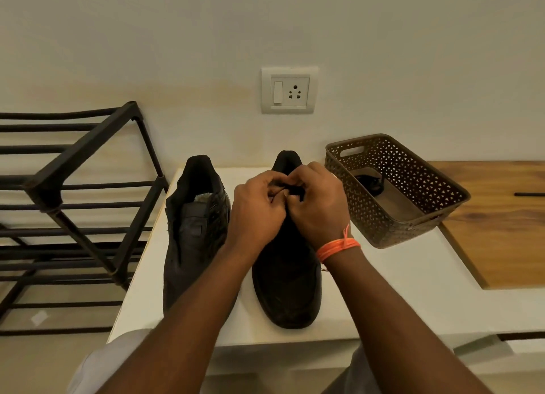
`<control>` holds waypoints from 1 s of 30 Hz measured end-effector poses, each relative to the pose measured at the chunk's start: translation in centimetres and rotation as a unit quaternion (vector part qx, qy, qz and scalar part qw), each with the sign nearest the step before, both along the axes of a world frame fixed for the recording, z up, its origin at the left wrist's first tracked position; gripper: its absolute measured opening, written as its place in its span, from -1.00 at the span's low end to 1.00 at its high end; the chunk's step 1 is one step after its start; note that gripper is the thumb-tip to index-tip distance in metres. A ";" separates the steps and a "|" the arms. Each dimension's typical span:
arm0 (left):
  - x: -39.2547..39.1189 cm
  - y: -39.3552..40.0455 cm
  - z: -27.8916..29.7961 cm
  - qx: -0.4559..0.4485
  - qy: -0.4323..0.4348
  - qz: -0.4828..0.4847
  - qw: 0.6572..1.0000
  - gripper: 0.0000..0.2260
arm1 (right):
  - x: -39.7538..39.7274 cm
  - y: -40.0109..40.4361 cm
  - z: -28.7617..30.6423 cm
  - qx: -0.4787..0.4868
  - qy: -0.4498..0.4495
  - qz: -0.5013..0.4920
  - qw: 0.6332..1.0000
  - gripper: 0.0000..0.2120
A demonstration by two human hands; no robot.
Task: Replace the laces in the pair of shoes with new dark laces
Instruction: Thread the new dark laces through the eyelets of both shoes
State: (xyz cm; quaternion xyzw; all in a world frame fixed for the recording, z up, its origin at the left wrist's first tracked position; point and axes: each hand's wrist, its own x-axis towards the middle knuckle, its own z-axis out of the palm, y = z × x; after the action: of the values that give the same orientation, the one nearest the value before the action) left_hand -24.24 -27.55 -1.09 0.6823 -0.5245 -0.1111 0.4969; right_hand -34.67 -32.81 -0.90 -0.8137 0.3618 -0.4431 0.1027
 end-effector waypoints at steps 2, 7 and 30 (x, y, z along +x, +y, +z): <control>0.7 -0.4 0.2 0.019 0.060 -0.029 0.998 -0.79 | 0.2 0.1 -0.5 -0.035 -0.015 -0.005 0.999 -0.89; 1.2 -0.3 0.7 0.052 0.248 -0.056 0.966 -0.77 | 0.1 0.6 -0.4 -0.082 -0.045 0.013 0.996 -0.85; 3.3 1.4 0.3 0.161 -0.284 0.083 0.942 -0.71 | -4.6 0.5 -1.0 0.293 -0.041 -0.096 0.950 -0.84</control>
State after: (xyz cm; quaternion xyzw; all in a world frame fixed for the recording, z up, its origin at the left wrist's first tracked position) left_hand -20.98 -26.12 -0.75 0.7975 -0.5606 0.0454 0.2181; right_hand -39.24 -32.31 -1.94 -0.6902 0.5475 -0.3586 0.3086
